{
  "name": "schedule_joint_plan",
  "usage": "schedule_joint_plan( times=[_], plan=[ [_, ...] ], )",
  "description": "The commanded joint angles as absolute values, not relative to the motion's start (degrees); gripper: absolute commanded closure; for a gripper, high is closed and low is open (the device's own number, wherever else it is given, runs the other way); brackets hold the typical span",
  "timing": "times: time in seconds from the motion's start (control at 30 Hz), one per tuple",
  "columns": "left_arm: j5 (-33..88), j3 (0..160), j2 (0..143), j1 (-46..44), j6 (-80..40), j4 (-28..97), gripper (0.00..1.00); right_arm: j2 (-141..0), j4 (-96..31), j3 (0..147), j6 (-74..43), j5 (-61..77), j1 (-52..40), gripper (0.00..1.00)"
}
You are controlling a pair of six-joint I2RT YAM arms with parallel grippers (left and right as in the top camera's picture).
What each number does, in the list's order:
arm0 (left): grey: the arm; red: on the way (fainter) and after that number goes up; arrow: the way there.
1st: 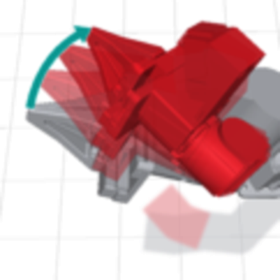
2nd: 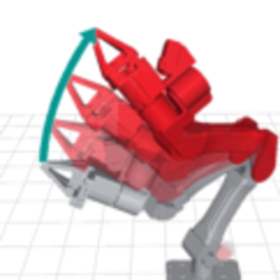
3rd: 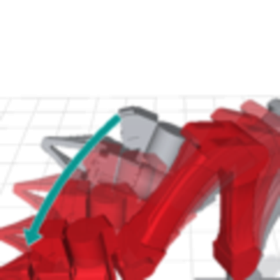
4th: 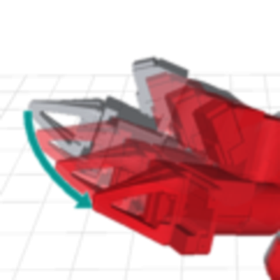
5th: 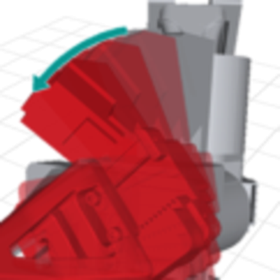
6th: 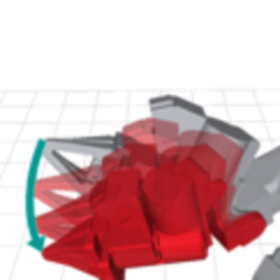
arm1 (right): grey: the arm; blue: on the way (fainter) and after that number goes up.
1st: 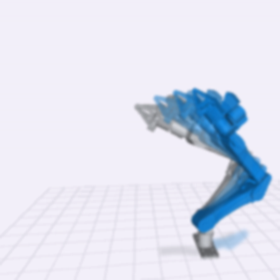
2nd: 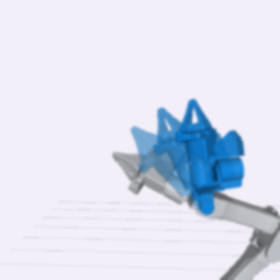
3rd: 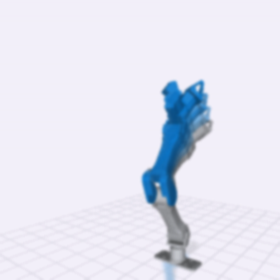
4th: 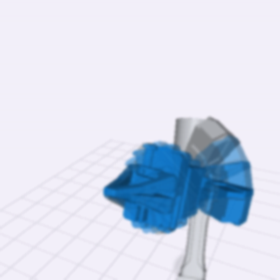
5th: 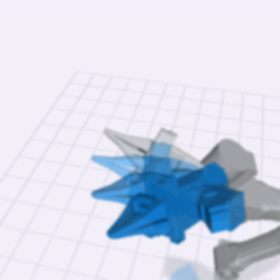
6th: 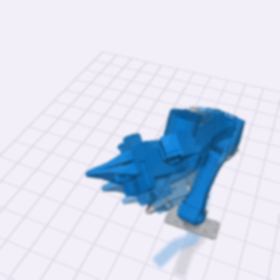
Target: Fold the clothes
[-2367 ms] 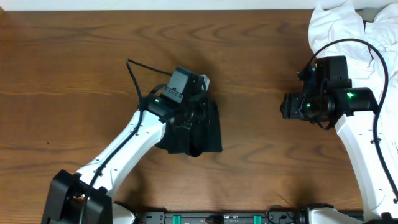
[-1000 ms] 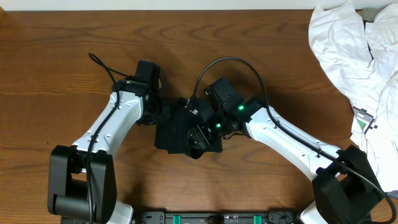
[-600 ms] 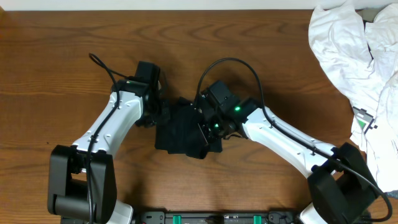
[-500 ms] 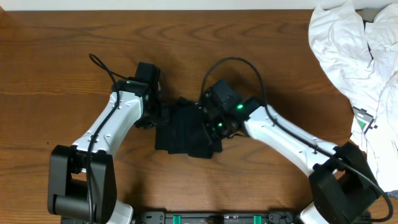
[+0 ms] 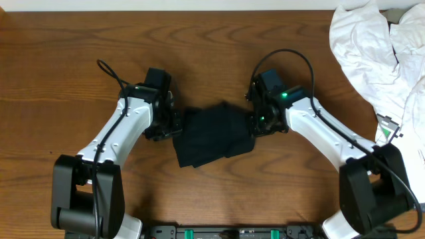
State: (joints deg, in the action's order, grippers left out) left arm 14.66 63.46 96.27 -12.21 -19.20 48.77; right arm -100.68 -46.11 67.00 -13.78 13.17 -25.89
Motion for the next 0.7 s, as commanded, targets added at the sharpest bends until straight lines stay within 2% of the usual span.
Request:
schedule_joint_plan(
  times=[0.0, 0.03, 0.07, 0.17, 0.4, 0.6, 0.67],
  plan=[
    [14.92, 63.11, 96.66, -12.01, -18.46, 48.80, 0.60, -102.69, -46.92, 67.42, -12.51, 11.60, -26.30, 0.79],
    [14.94, 63.11, 96.66, -12.01, -18.46, 48.80, 0.60, -102.91, -47.37, 67.42, -12.53, 10.68, -26.30, 0.72],
    [14.94, 63.11, 96.66, -12.03, -18.48, 48.82, 0.60, -103.15, -48.07, 67.42, -12.58, 9.06, -26.24, 0.70],
    [14.94, 63.16, 96.62, -12.01, -18.44, 48.75, 0.61, -103.15, -49.54, 67.42, -12.56, 5.04, -26.13, 0.71],
    [14.04, 68.25, 94.24, -12.03, -13.47, 48.49, 0.61, -99.09, -50.81, 68.53, -10.61, 5.54, -25.21, 0.71],
    [14.26, 69.43, 93.95, -12.32, -7.40, 43.05, 0.66, -92.44, -48.10, 68.73, -4.84, 24.12, -26.22, 0.76],
    [16.32, 69.30, 94.48, -12.99, -4.69, 41.78, 0.67, -92.23, -47.37, 68.71, -3.75, 27.88, -27.29, 0.80]
  ],
)
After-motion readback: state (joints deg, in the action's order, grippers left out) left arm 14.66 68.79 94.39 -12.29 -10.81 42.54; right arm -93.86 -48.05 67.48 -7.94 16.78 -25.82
